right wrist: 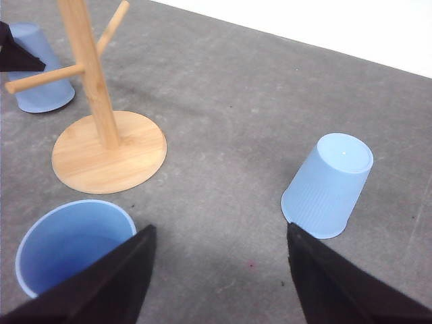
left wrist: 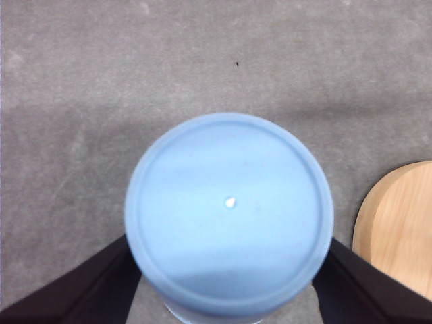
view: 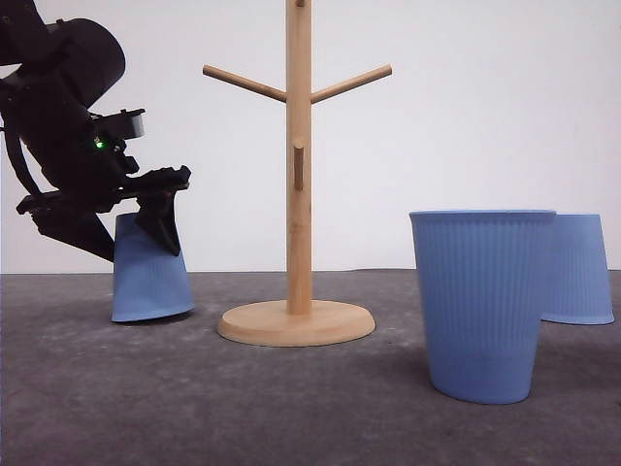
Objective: Place three cups
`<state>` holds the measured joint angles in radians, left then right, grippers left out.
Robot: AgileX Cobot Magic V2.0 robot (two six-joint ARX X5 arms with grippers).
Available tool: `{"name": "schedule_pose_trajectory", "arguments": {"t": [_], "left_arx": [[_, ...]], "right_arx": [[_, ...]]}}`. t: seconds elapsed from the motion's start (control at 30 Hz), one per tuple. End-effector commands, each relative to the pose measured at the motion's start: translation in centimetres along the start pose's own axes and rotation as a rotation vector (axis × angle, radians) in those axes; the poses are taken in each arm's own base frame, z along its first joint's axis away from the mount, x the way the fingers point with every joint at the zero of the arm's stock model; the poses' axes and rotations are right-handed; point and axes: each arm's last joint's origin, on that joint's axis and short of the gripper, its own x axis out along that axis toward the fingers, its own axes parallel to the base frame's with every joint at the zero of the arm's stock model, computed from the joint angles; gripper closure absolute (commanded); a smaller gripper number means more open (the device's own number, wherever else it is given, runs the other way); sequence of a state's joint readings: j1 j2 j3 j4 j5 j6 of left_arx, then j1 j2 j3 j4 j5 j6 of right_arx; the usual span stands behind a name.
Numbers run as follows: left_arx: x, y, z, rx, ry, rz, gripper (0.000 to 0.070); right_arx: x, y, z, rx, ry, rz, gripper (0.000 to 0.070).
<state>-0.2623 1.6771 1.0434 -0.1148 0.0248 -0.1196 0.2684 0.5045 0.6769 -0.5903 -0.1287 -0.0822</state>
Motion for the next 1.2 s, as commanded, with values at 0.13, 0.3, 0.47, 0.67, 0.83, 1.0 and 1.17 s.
{"name": "schedule_pose_trajectory", "arguments": {"t": [0.13, 0.3, 0.47, 0.67, 0.83, 1.0, 1.17], "left_arx": [[-0.9, -0.2, -0.1, -0.004, 0.053, -0.005, 0.0318], [-3.1, -0.2, 0.5, -0.005, 0.031, -0.007, 0.0318], [-5.9, -0.2, 0.8, -0.009, 0.032, -0.004, 0.0318], [-10.7, 0.0, 0.4, -0.042, 0.07, -0.011, 0.0318], [-15.2, 0.6, 0.3, -0.118, 0.025, -0.087, 0.0315], [-18.6, 1.5, 0.4, -0.253, -0.055, -0.237, 0.0312], [-20.0, 2.4, 0.9, -0.376, -0.101, -0.426, 0.0305]], "right_arx": [[-0.3, 0.0, 0.5, -0.009, -0.027, 0.003, 0.0308], [-0.3, 0.0, 0.5, -0.009, -0.027, 0.003, 0.0308], [-0.3, 0.0, 0.5, -0.008, -0.027, 0.003, 0.0308], [-0.3, 0.0, 0.5, -0.001, -0.027, 0.004, 0.0308], [-0.3, 0.0, 0.5, -0.001, -0.027, 0.006, 0.0308], [-0.3, 0.1, 0.5, -0.001, -0.027, 0.008, 0.0308], [-0.3, 0.1, 0.5, -0.001, -0.027, 0.008, 0.0308]]}}
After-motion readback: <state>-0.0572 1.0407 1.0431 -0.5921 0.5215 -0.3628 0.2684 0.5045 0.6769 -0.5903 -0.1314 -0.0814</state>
